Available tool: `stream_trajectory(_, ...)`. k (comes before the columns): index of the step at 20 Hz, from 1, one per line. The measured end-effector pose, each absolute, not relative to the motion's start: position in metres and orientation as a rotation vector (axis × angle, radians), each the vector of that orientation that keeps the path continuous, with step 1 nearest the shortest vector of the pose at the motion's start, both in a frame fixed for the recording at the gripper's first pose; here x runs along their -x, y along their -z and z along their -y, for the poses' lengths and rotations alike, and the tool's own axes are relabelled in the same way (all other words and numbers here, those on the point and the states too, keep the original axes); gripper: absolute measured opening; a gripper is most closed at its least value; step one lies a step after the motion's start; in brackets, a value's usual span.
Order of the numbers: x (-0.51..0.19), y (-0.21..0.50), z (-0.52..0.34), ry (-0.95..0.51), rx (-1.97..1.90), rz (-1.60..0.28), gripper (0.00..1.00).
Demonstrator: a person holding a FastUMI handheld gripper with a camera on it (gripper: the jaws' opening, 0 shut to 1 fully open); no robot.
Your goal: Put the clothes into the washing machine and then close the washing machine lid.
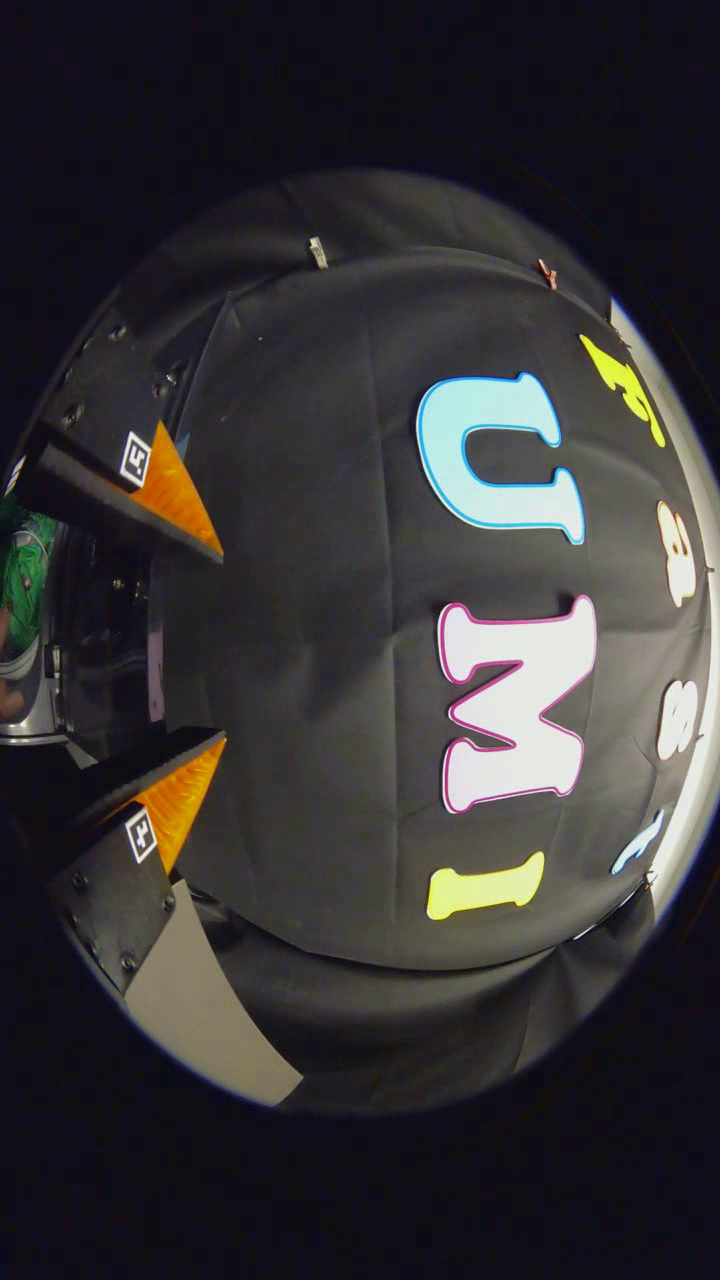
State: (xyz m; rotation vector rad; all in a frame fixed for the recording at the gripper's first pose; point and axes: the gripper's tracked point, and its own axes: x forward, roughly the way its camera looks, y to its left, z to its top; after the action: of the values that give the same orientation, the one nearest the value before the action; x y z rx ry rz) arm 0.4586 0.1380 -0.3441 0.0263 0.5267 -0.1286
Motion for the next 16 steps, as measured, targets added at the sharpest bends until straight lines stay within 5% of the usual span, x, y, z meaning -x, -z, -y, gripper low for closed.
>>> stream_trajectory(16, -0.4563, 0.3432, -0.1377, 0.145, -0.023, -0.514, 1.00)
